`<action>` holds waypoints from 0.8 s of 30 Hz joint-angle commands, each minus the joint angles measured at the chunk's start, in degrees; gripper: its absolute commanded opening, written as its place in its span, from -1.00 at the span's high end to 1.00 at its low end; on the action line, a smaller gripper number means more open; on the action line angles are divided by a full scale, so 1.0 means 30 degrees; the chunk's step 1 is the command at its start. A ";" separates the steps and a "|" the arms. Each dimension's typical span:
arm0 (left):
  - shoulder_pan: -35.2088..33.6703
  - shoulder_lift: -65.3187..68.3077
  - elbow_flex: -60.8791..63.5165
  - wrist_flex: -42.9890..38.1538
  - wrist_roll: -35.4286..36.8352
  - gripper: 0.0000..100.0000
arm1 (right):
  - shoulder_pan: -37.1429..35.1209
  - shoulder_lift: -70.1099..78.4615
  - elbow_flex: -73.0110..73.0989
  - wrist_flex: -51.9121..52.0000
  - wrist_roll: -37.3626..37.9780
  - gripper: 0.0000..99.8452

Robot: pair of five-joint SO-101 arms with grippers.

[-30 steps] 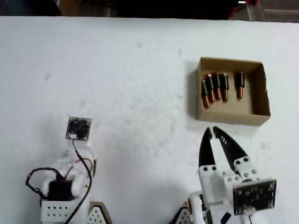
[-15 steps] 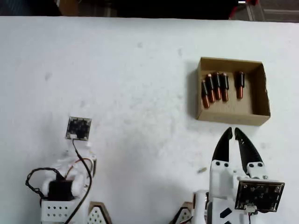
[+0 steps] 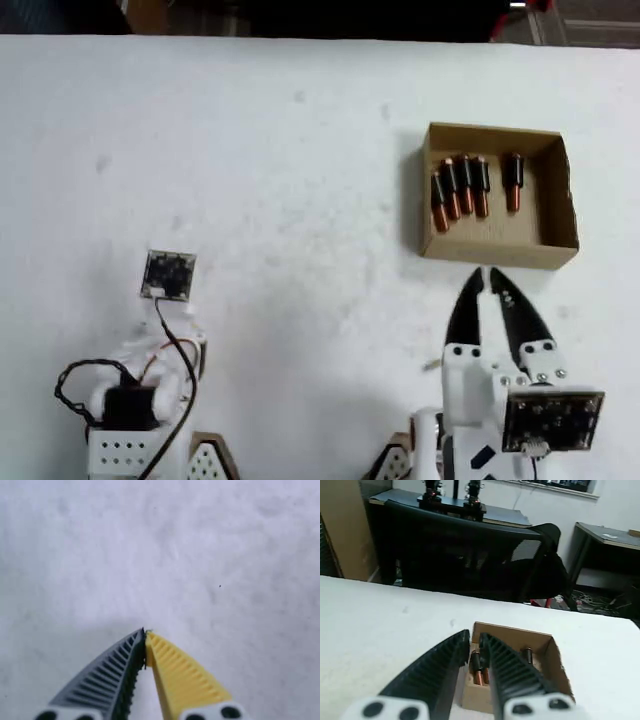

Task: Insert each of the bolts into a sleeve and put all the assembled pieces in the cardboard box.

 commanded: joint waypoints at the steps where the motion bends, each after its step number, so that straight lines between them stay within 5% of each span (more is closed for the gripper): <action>1: -0.0103 -0.0220 -0.0029 0.0088 0.0088 0.95 | -0.0835 -0.0015 0.0147 -0.0513 -0.0176 0.97; 24: -0.0103 -0.0220 -0.0029 0.0088 0.0088 0.95 | -0.0835 -0.0015 0.9084 -0.2476 -0.0147 0.97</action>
